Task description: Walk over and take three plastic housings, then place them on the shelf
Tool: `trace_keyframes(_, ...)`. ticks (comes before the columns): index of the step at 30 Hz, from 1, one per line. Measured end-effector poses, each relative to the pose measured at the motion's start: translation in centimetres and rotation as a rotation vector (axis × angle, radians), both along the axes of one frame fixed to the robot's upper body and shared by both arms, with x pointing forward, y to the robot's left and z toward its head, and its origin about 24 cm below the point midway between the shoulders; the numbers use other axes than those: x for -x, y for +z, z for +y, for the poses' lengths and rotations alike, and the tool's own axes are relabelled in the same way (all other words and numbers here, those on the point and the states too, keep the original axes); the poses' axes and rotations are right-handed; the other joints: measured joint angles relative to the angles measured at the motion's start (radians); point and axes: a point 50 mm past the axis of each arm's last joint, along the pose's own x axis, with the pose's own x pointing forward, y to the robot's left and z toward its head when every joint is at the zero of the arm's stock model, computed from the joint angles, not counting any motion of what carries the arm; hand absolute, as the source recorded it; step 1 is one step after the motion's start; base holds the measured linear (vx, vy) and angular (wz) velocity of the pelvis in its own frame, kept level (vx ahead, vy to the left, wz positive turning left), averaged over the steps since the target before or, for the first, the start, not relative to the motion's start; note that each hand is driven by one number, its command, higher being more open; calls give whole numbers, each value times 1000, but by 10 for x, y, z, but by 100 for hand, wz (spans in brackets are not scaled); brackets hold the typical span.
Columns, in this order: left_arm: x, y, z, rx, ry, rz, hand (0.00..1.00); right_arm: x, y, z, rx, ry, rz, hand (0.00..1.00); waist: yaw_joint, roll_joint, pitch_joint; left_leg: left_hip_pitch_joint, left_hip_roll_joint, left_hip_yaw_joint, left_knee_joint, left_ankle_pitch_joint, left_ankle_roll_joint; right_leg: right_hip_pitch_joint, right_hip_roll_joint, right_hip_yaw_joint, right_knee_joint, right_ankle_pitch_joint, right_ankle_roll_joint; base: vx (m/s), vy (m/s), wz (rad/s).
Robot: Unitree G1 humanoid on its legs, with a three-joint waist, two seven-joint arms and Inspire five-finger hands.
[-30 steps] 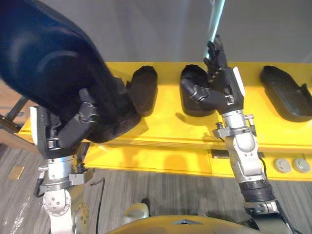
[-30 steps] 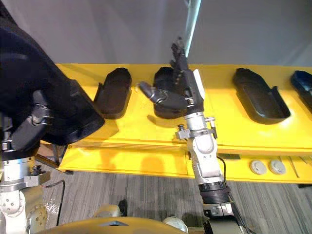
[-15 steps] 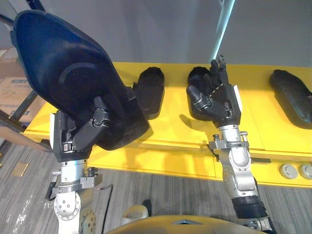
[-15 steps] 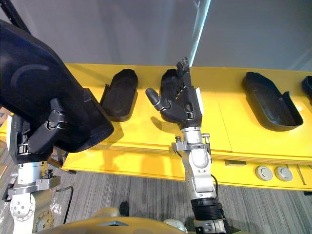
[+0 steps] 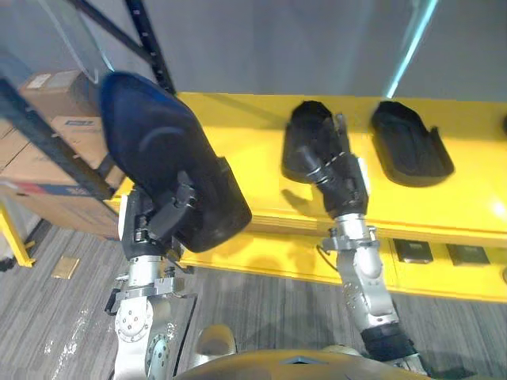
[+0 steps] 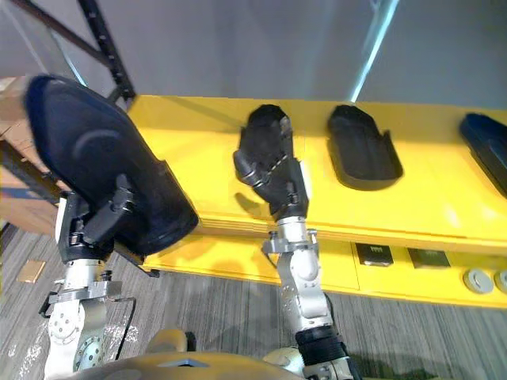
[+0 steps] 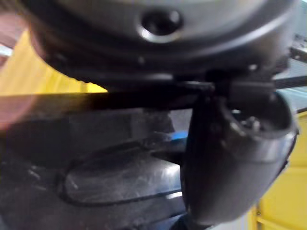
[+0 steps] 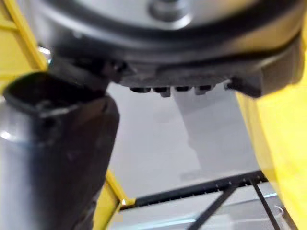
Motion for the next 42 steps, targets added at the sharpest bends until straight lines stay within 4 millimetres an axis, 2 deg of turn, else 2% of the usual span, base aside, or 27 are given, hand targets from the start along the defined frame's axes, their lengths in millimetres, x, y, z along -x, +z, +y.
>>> trace_keyframes(1,-1,2,3,-15,2,-4,0,1,2,1,14,3,-11,100,-5,-3,-2,9,-7,-4,-26,15,8,-3,26,1,39,-70,4,21,166,22)
trace_keyframes(2,-3,5,6,-27,0,-20,0,2,7,0,39,0,-38,100,-7,-4,-4,14,-16,-6,-56,32,20,-2,84,1,69,-177,21,21,120,11)
trace_keyframes(3,-4,9,8,-24,3,-42,0,4,13,-3,39,-7,-67,100,-9,-2,-3,11,-26,-11,-70,42,25,5,135,1,57,-243,24,12,125,6)
trace_keyframes(5,-5,11,8,16,-3,-58,0,8,19,-8,30,-28,-93,100,-19,0,-4,10,-45,-17,-82,54,35,40,178,0,-20,-251,26,-9,114,7)
trace_keyframes(7,-2,13,3,37,-14,-72,0,11,17,-14,27,-61,-83,100,-30,-3,-6,10,-62,-20,-99,67,39,81,186,3,-110,-251,26,-5,46,13)
trace_keyframes(9,0,15,-4,39,-28,-83,0,11,16,-19,23,-93,-73,100,-25,2,-4,6,-70,-6,-105,74,37,92,193,5,-154,-239,43,-23,-14,-2)
trace_keyframes(11,2,16,-9,18,-40,-78,0,10,15,-20,19,-120,-61,100,-28,8,-7,12,-60,-6,-133,91,28,90,205,7,-161,-237,48,-69,-57,-6)
trace_keyframes(14,3,16,-8,10,-24,-72,0,11,15,-23,107,-200,-71,100,-30,12,-7,26,-38,11,-203,128,7,78,235,24,-188,-236,50,-77,-84,-16)
trace_keyframes(15,3,16,-8,3,-8,-68,0,12,14,-27,174,-267,-74,100,-33,14,-8,39,-30,19,-234,142,-6,74,247,29,-199,-235,51,-49,-85,-18)
trace_keyframes(17,3,15,-7,-28,14,-56,0,17,8,-39,261,-364,-58,100,-33,16,-12,48,-20,28,-276,170,-10,62,260,34,-202,-234,52,-27,-81,-11)
trace_keyframes(20,6,12,-1,-70,38,-12,0,36,-11,-72,330,-575,56,100,-35,20,-12,76,-14,47,-332,200,-17,52,274,50,-210,-221,69,30,-44,-14)
trace_keyframes(22,10,10,12,-102,81,24,0,52,-24,-95,401,-707,142,100,-53,23,-13,84,-15,64,-349,206,-19,42,274,66,-211,-221,70,53,5,-26)
trace_keyframes(24,19,8,36,-154,166,85,0,78,-38,-120,459,-819,245,100,-81,26,-12,110,-16,98,-365,206,-19,36,275,95,-212,-221,70,72,25,-40)
trace_keyframes(26,33,12,66,-220,282,134,0,116,-58,-145,535,-896,404,100,-112,31,-13,132,-14,139,-371,201,-24,36,280,128,-219,-220,71,60,24,-43)
trace_keyframes(27,34,13,69,-227,291,136,0,120,-62,-147,543,-896,427,100,-113,32,-13,134,-13,143,-371,200,-25,36,281,132,-221,-220,71,27,5,-29)
trace_keyframes(30,38,21,86,-231,326,134,0,164,-94,-158,619,-843,658,100,-115,48,-19,150,-4,173,-369,188,-34,37,293,161,-228,-218,74,1,-4,-29)
trace_keyframes(31,38,22,90,-216,319,132,0,181,-108,-157,648,-789,746,100,-123,59,-20,152,-2,174,-367,186,-34,39,294,162,-228,-218,74,-9,-4,-7)
trace_keyframes(32,36,23,93,-220,311,133,0,188,-116,-156,671,-754,787,100,-127,65,-19,152,-2,174,-366,186,-34,41,295,162,-228,-218,74,0,0,0)
trace_keyframes(34,22,22,106,-194,247,152,0,210,-150,-147,742,-600,960,100,-135,88,-30,154,4,174,-364,186,-34,45,300,162,-228,-217,75,-48,-12,-1)
trace_keyframes(37,0,21,120,-119,215,164,0,224,-171,-131,750,-485,1066,100,-138,113,-40,157,9,177,-364,187,-34,46,305,163,-227,-218,74,-51,-11,-3)
trace_keyframes(42,-27,29,127,-26,87,171,0,224,-175,-140,783,-478,1095,100,-139,122,-41,157,9,187,-372,186,-27,42,305,166,-225,-220,70,-25,4,-1)
